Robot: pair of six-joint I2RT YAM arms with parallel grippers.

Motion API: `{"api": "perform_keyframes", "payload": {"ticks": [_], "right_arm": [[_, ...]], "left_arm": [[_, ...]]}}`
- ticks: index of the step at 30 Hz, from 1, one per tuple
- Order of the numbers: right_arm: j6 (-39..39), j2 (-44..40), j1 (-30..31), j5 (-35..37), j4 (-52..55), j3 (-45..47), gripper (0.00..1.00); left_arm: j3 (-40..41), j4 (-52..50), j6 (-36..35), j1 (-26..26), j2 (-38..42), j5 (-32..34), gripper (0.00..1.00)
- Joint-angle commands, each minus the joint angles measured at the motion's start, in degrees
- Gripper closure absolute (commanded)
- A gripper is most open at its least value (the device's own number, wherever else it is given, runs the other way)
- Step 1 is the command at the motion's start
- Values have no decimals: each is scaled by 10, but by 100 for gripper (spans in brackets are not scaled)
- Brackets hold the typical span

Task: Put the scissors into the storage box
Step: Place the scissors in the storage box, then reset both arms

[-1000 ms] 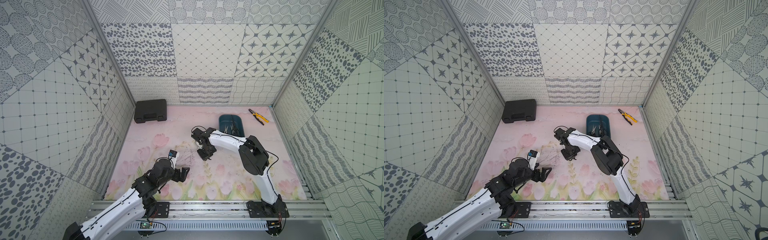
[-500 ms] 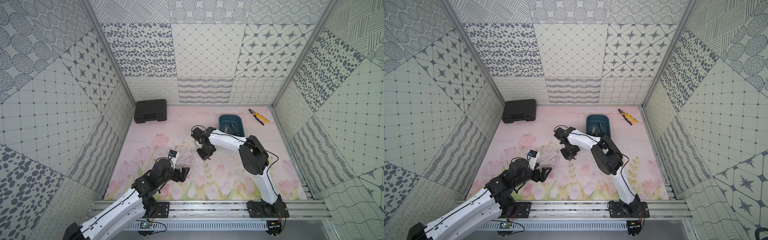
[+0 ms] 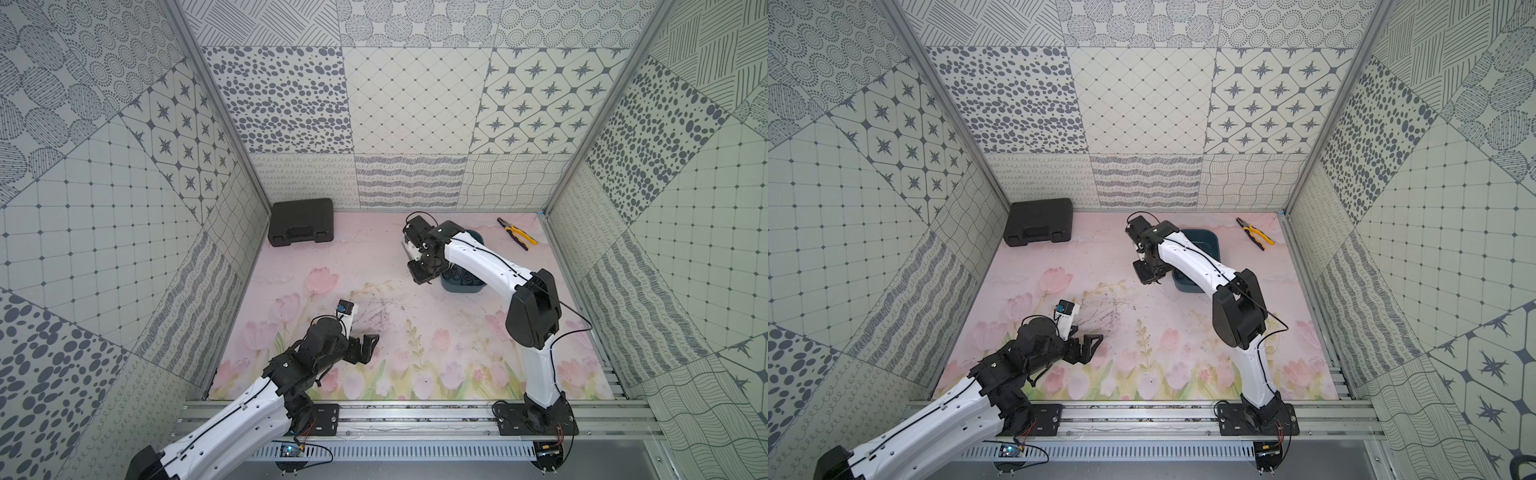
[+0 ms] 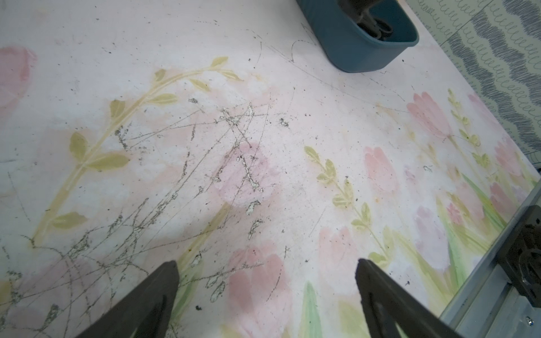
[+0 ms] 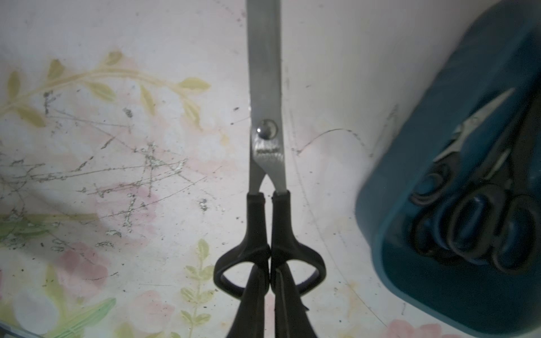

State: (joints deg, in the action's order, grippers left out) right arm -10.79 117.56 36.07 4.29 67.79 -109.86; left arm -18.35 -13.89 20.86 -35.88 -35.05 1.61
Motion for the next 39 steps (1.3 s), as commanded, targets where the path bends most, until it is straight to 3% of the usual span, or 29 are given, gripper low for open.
{"api": "perform_keyframes", "payload": {"ticks": [1,5,9,17,18,20,24,27,29,32,36,39], "right_arm": [[23,-14,-63,34,11,0,100],[37,-6,-124,33,-11,21,100],[41,24,-152,27,-25,22,100],[28,77,-170,20,-42,-4,100],[26,72,-169,19,-43,-4,96],[24,47,-169,20,-55,6,76],[31,-31,-173,43,-112,64,64],[50,-109,-174,80,-198,138,52],[75,-180,-175,100,-306,229,45],[93,-294,-175,169,-502,398,36],[127,-398,-195,215,-753,610,26],[75,-414,-244,215,-754,661,23]], "left_arm": [[-2,10,-7,-1,1,3,0],[-2,10,-11,-2,5,-6,0],[-14,46,-29,-4,2,-67,1],[-182,117,-81,-38,-142,-78,1],[-190,127,-90,-38,-149,-70,1],[-187,157,-119,-38,-145,-16,1],[-122,263,-199,-36,-95,145,0],[-55,404,-303,-26,-70,250,0],[-37,441,-328,6,-71,331,0],[-27,400,-276,90,-77,376,0],[51,445,-203,171,-71,395,1],[82,439,-174,213,-80,351,1]]}}
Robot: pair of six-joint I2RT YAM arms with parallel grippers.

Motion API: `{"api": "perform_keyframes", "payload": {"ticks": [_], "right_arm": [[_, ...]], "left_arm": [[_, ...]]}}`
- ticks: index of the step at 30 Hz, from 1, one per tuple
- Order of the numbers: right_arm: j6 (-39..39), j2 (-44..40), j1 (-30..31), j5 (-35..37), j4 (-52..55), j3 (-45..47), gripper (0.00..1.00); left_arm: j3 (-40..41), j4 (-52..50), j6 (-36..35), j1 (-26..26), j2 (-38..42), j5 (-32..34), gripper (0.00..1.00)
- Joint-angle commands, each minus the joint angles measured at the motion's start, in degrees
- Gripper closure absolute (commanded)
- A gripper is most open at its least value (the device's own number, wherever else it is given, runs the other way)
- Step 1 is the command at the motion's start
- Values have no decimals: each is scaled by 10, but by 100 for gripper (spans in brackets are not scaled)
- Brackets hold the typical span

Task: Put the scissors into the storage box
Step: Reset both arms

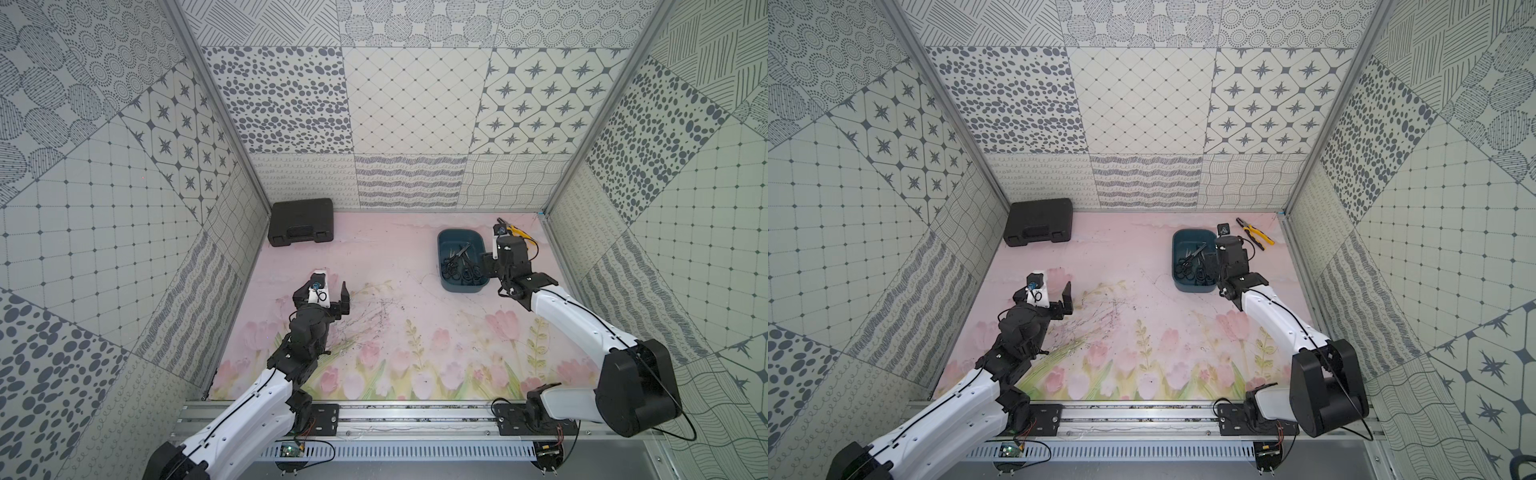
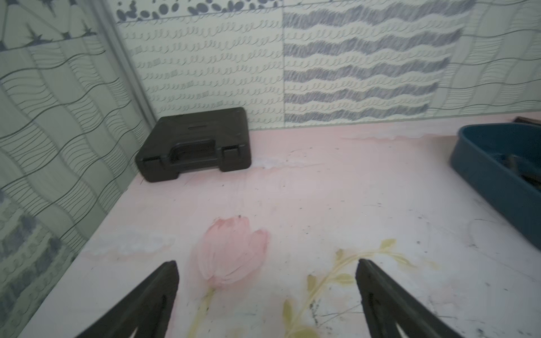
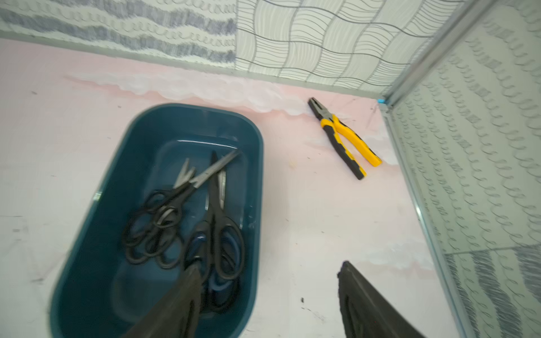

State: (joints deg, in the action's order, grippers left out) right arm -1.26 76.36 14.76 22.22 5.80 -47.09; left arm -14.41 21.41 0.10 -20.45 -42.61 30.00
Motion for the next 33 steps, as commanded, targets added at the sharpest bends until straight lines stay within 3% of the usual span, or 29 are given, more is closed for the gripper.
{"api": "perform_keyframes", "payload": {"ticks": [1,6,9,13,16,18,20,21,22,24,33], "right_arm": [[-36,-2,-47,28,-137,48,23],[-38,28,-82,-7,-277,147,22],[-23,65,-84,-22,-357,176,22],[-22,88,-102,-85,-449,201,22],[-24,110,-105,-96,-546,247,22],[-9,134,-106,-127,-644,285,21],[-3,126,-105,-139,-620,279,20],[-14,123,-106,-113,-560,250,6],[-18,123,-107,-111,-546,244,3],[-22,128,-106,-94,-566,249,3],[-19,126,-104,-94,-555,245,3]], "left_arm": [[48,88,38,64,-16,60,1],[88,208,57,79,-133,-1,0],[57,259,28,82,-225,-51,1],[55,451,5,100,-385,-87,1],[7,465,-4,106,-462,-102,1],[5,451,-1,109,-463,-126,1],[-6,436,7,121,-471,-144,1],[-22,415,7,125,-485,-139,1],[-60,360,9,127,-487,-130,1],[-89,266,54,177,-472,-214,1],[-82,282,57,180,-471,-213,0]]}}
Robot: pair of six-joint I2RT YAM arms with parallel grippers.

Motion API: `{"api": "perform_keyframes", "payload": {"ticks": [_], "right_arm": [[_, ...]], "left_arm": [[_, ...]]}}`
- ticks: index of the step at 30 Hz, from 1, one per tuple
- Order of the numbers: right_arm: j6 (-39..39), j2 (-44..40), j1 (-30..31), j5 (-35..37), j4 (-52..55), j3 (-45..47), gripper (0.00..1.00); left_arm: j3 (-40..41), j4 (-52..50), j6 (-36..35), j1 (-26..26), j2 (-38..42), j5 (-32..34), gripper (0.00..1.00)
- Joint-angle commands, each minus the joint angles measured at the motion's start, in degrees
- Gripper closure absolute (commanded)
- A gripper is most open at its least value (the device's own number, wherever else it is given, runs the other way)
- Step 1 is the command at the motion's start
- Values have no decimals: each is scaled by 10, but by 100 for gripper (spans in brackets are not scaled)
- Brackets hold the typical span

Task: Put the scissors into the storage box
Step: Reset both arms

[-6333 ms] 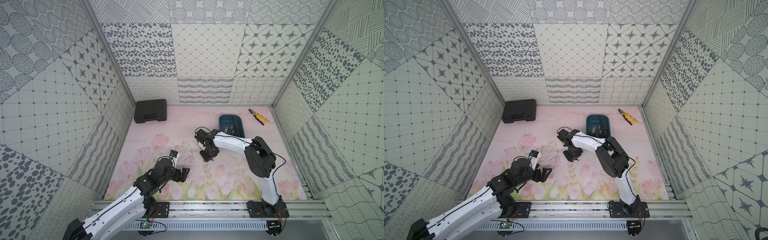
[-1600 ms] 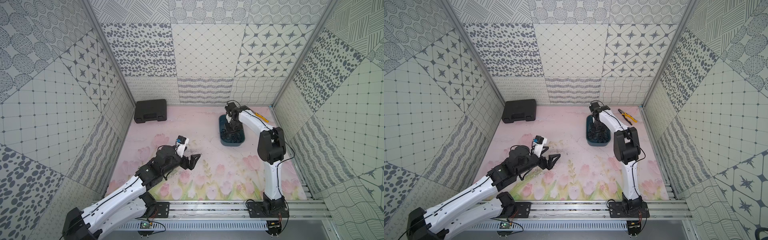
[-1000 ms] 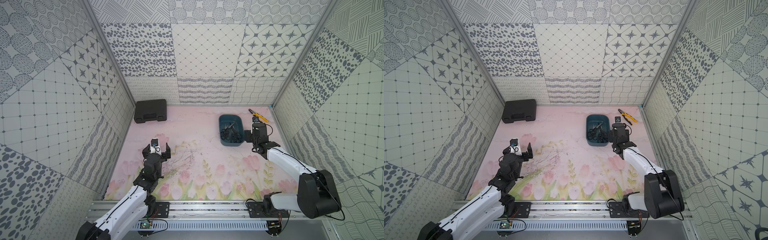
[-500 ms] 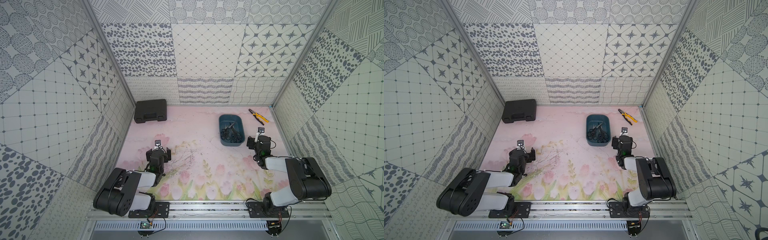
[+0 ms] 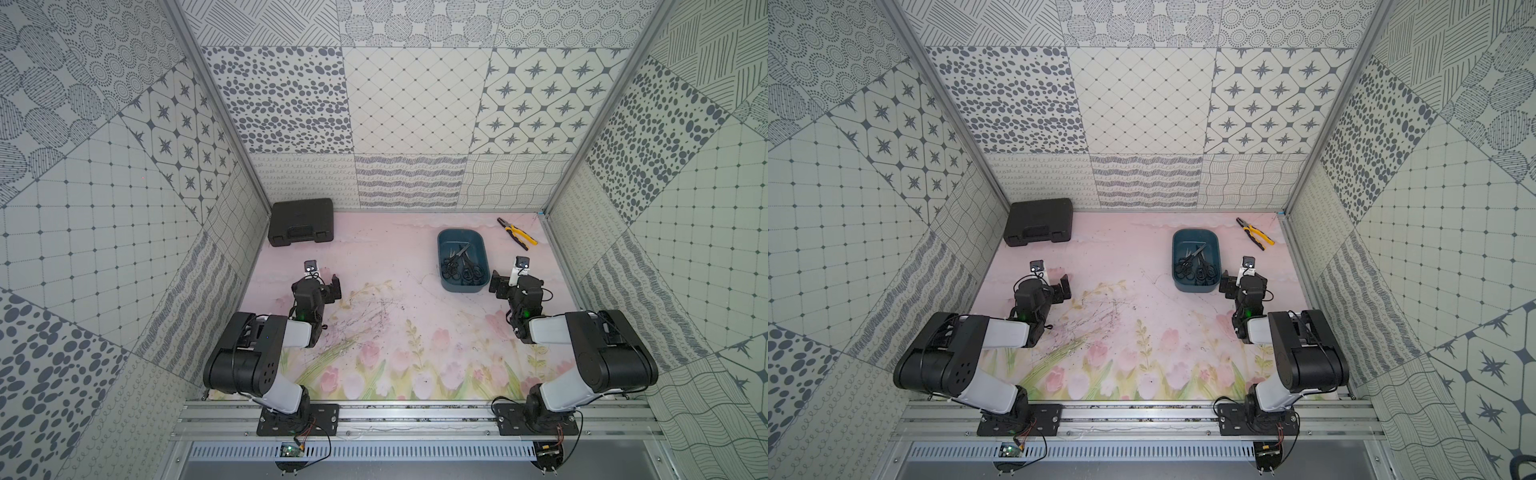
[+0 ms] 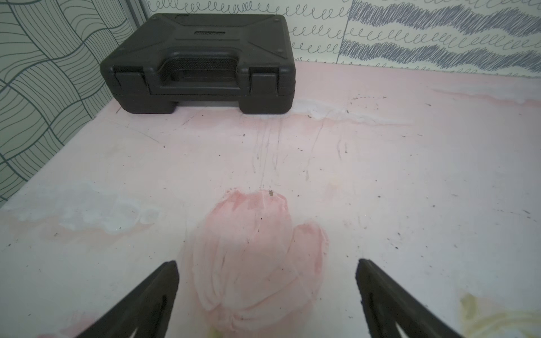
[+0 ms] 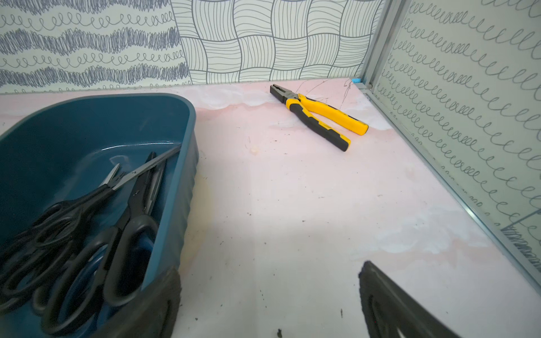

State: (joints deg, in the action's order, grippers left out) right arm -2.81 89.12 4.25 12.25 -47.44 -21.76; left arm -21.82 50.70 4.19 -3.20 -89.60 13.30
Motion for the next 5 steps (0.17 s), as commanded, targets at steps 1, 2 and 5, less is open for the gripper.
{"api": "perform_keyframes", "payload": {"ticks": [1,2,5], "right_arm": [[-4,-2,1,6,-22,-8,3],[-4,-2,1,6,-23,-8,3],[-3,-2,1,6,-24,-7,3]], "left_arm": [[-7,-7,15,8,-3,-46,1],[-7,-10,15,8,-3,-47,0],[-8,-10,14,7,-3,-45,1]]}}
